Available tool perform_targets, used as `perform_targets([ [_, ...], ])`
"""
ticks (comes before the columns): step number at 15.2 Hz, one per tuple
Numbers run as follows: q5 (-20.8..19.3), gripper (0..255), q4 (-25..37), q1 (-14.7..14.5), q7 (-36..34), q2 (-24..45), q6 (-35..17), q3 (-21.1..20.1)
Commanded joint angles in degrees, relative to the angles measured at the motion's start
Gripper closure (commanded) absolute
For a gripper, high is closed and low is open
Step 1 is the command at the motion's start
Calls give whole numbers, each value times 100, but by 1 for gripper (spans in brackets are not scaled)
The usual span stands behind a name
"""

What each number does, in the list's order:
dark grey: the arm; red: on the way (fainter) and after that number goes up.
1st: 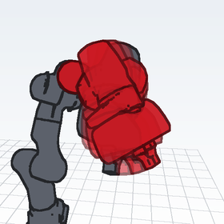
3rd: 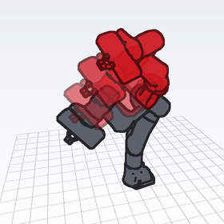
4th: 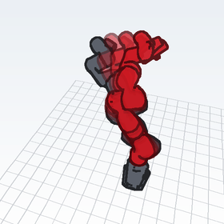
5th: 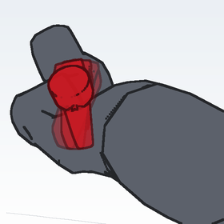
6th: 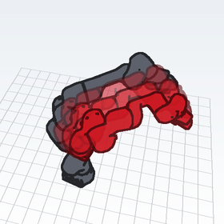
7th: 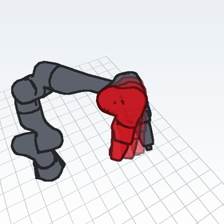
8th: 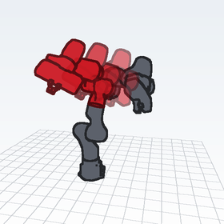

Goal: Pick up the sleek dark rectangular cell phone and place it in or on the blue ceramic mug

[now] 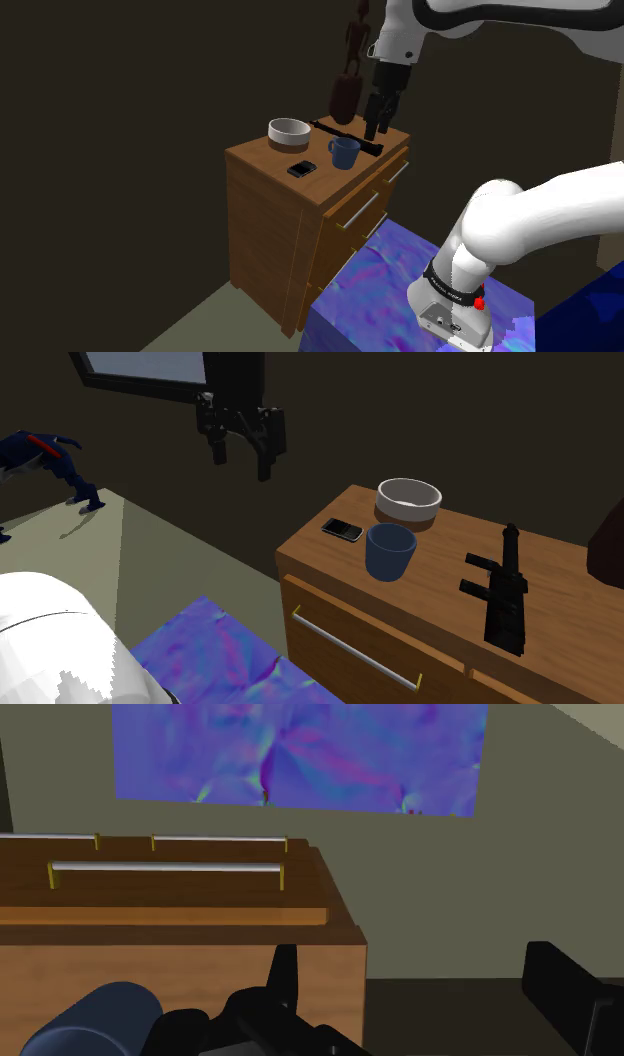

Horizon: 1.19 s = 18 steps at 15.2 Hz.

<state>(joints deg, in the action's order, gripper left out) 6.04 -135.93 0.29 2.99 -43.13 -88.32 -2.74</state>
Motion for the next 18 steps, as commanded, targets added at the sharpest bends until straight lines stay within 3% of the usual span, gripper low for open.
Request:
perform_targets([
  [1,0,0,0,0,0,0,0,0],
  [10,304,0,86,715,-2900,1495,-1618,-1066],
  [18,-130,0,670,1388,-5520,3138,-2730,-1639],
])
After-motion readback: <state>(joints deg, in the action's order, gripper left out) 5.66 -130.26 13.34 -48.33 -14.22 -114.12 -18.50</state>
